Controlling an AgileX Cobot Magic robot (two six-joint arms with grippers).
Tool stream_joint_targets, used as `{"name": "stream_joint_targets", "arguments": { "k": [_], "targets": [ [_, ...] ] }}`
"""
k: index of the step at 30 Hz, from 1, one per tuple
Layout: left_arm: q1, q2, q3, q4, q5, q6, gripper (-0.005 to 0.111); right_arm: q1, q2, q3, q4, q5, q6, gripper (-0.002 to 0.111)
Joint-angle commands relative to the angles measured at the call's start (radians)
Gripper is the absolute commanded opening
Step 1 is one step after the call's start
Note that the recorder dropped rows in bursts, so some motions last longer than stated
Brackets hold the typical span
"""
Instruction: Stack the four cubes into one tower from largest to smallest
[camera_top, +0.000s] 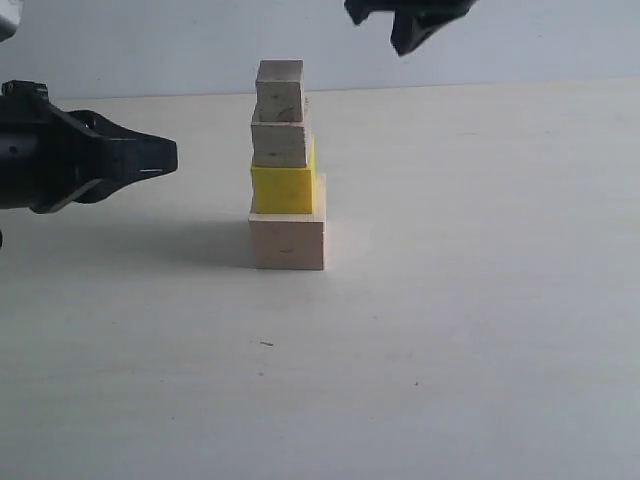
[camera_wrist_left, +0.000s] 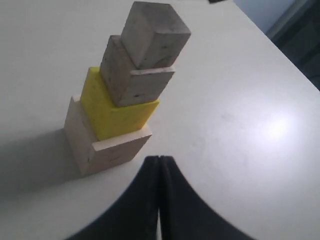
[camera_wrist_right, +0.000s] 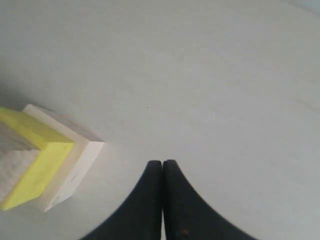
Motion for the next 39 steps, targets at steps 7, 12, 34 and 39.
{"name": "stream_joint_targets", "arguments": {
  "k": [7, 12, 34, 39],
  "targets": [
    [0.004, 0.003, 0.106, -0.004, 0.061, -0.011, 0.0, -0.104, 0.176, -0.006, 0.121, 0.048, 0.075, 0.0],
    [0.004, 0.003, 0.106, -0.004, 0.059, -0.011, 0.0, -0.226, 0.245, -0.006, 0.388, 0.043, 0.035, 0.0],
    [0.004, 0.003, 0.106, -0.004, 0.03, -0.011, 0.0, -0.231, 0.408, -0.006, 0.704, 0.103, -0.093, 0.0],
    [0.004, 0.003, 0.106, -0.004, 0.032, -0.011, 0.0, -0.208, 0.408, -0.006, 0.746, 0.101, -0.115, 0.0]
  ]
}}
